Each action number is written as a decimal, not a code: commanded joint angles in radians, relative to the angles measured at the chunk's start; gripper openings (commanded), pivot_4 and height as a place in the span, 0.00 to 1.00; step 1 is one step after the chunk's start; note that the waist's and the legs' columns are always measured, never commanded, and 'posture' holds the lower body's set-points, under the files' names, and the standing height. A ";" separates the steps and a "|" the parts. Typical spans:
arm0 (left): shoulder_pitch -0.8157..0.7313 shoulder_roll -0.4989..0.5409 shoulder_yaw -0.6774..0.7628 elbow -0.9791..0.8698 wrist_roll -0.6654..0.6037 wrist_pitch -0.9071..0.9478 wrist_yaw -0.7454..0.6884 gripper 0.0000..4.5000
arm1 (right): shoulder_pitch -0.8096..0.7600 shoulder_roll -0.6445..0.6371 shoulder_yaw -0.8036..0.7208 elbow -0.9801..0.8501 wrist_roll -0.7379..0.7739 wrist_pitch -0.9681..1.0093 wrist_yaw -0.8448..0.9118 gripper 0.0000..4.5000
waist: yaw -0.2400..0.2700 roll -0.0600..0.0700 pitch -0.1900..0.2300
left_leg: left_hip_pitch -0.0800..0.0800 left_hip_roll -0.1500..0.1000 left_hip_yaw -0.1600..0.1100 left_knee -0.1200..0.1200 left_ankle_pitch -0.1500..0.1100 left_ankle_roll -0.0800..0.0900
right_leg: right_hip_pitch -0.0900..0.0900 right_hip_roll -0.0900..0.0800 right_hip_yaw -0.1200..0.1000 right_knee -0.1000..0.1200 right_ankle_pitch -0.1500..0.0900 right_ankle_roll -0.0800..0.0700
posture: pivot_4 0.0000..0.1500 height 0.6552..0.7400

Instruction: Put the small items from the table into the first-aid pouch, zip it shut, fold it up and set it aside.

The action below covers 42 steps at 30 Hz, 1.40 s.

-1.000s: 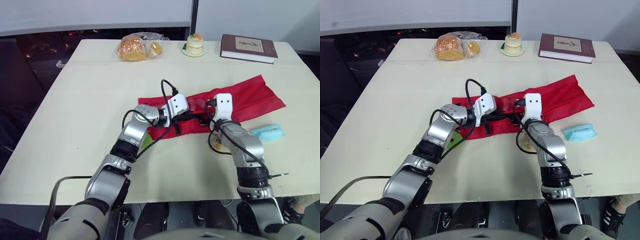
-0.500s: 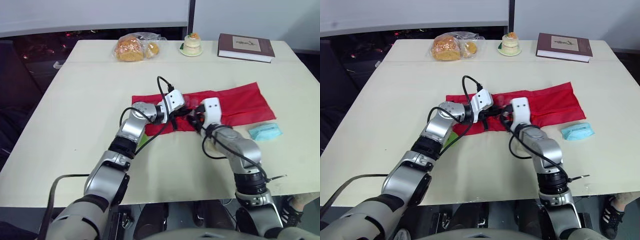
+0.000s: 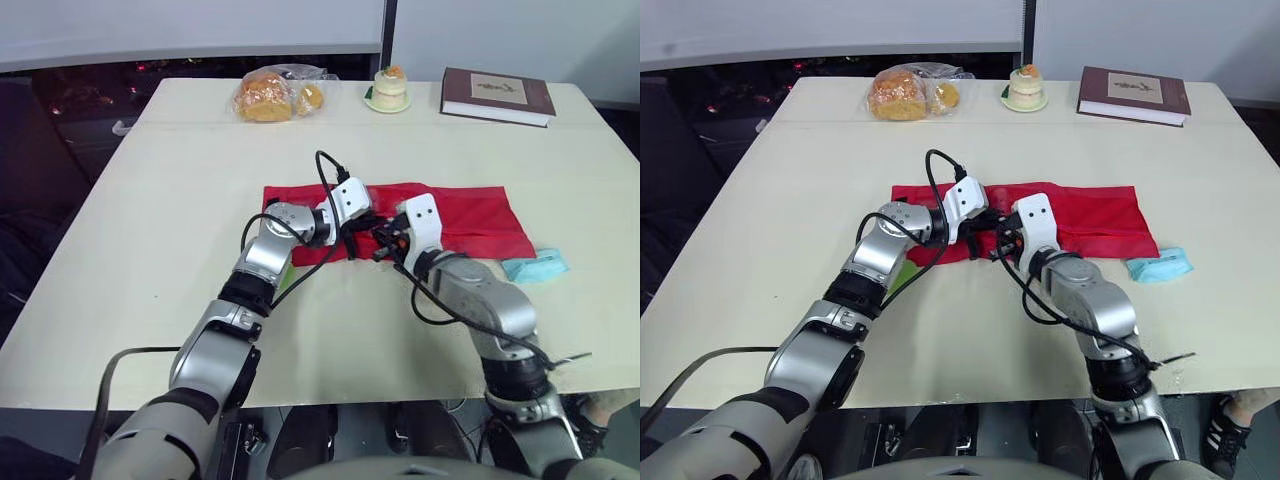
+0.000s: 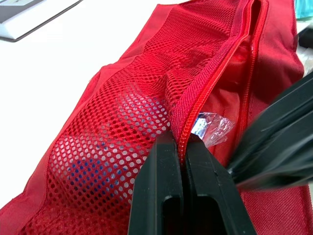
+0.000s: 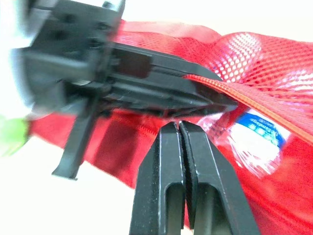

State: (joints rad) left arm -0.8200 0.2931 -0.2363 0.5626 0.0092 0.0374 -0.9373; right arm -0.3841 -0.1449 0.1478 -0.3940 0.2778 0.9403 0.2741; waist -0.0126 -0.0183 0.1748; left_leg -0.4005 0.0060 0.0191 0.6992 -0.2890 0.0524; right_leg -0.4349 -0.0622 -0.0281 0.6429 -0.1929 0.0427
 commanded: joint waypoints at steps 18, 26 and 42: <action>0.006 -0.005 0.007 -0.051 -0.013 0.009 -0.007 0.00 | -0.114 0.010 0.041 0.318 -0.171 -0.252 -0.093 0.02 | -0.001 0.000 0.000 | 0.000 0.000 0.000 0.000 0.000 0.000 | 0.000 0.000 0.000 0.000 0.000 0.000 | 1.00 0.87; 0.012 -0.002 0.005 -0.056 -0.010 0.010 -0.010 0.00 | -0.048 0.018 0.048 0.302 -0.200 -0.389 -0.064 0.02 | 0.001 0.000 0.000 | -0.001 0.000 0.000 0.000 0.000 0.000 | 0.000 0.000 0.000 0.000 0.000 0.000 | 1.00 0.87; 0.029 -0.012 0.007 -0.061 -0.011 0.010 -0.003 0.00 | 0.418 -0.420 -0.364 -0.319 0.113 -0.437 0.383 0.02 | 0.024 -0.001 0.000 | 0.000 0.000 -0.001 0.000 0.000 0.000 | 0.002 -0.001 -0.001 -0.002 0.000 0.000 | 1.00 0.87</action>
State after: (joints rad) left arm -0.7833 0.2788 -0.2373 0.5321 0.0083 0.0548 -0.9419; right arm 0.0182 -0.5576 -0.1334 -0.6794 0.3589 0.5441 0.6301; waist 0.0110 -0.0188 0.1753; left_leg -0.4000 0.0056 0.0186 0.6997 -0.2893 0.0529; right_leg -0.4322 -0.0627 -0.0290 0.6409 -0.1932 0.0433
